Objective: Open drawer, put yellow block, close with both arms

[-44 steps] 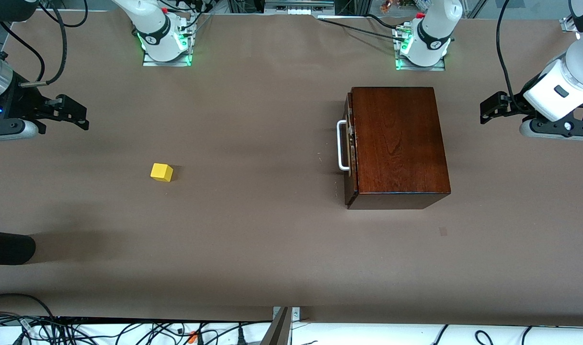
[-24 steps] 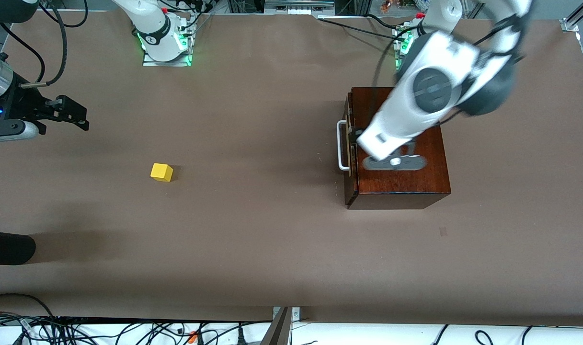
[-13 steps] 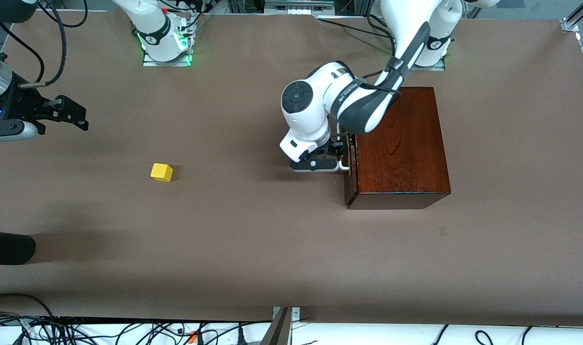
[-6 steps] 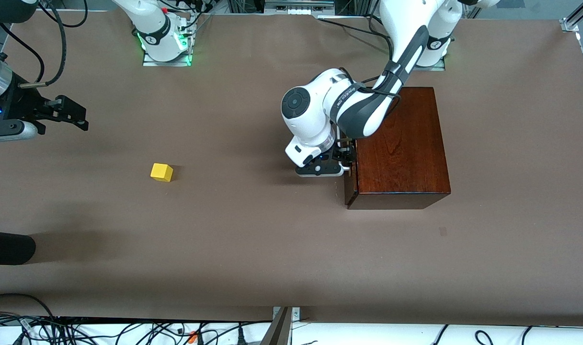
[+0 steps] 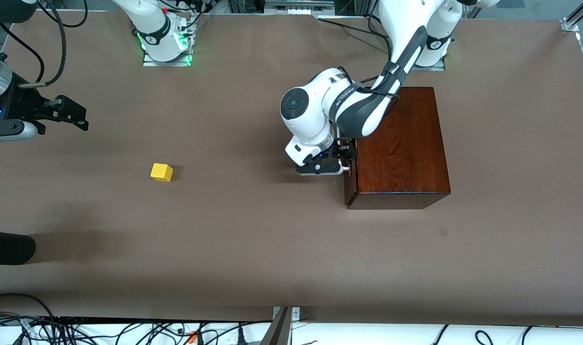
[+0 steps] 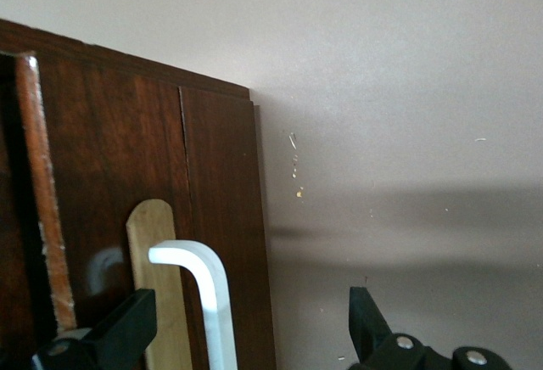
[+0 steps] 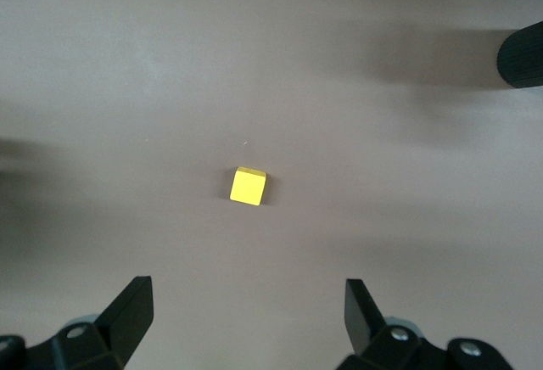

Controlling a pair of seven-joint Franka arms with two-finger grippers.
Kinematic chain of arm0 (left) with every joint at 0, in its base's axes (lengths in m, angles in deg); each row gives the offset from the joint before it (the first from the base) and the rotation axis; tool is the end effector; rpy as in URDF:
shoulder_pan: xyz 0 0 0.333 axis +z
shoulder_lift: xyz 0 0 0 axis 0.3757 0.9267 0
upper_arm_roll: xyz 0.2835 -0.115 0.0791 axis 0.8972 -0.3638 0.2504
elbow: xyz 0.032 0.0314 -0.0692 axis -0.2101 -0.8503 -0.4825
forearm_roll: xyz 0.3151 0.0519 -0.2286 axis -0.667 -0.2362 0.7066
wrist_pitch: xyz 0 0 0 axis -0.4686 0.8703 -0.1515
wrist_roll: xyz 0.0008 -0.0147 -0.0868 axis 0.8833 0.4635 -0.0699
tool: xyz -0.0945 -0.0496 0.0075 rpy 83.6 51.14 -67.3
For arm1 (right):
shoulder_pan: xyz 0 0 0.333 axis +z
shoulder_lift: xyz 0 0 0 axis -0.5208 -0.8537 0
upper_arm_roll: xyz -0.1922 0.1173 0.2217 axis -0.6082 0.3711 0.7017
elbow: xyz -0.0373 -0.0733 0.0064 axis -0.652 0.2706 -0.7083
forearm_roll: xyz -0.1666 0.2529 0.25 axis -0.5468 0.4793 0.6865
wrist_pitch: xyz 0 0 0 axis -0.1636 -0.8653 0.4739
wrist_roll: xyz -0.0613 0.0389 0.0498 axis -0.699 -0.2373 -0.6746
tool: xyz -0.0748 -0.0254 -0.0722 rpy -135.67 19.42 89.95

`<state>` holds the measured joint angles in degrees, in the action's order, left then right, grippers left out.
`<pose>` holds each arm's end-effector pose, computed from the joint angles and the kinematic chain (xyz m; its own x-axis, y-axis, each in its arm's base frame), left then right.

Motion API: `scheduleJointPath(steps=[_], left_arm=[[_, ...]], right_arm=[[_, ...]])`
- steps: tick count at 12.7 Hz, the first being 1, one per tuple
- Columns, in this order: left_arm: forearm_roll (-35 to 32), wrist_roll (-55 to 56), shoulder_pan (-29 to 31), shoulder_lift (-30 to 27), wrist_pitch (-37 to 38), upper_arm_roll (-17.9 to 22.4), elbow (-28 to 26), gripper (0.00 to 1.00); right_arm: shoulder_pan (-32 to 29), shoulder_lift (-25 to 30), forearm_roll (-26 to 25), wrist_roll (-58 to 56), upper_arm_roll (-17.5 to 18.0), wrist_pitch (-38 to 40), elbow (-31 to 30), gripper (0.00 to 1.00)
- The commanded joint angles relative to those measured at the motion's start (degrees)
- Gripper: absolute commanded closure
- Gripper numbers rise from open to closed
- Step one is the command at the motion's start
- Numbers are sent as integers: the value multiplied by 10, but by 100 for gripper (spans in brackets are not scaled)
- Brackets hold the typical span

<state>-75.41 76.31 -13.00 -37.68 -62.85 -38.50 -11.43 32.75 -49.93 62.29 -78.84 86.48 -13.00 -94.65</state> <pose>0.5322 -0.4445 0.2931 0.9978 -0.0608 -0.0273 -0.0664 -0.9399 -0.3350 0.5798 0.0401 0.6036 0.9944 0.1058 -0.0029 0.1058 -0.9944 -0.0017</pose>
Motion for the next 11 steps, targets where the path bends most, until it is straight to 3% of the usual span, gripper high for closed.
scheduleJointPath(steps=[1,7,11], left_arm=[[17,5,-3,6,9,-2,-15,0],[20,7,-9,8,7,-2,-14,0],[84,7,-17,8,4,-2,-6,0]], right_arm=[[-4,-3,-1,-5,2,2,11,0],[-4,-3,-1,-6,2,2,11,0],[-4,-3,-1,-6,2,2,11,0]])
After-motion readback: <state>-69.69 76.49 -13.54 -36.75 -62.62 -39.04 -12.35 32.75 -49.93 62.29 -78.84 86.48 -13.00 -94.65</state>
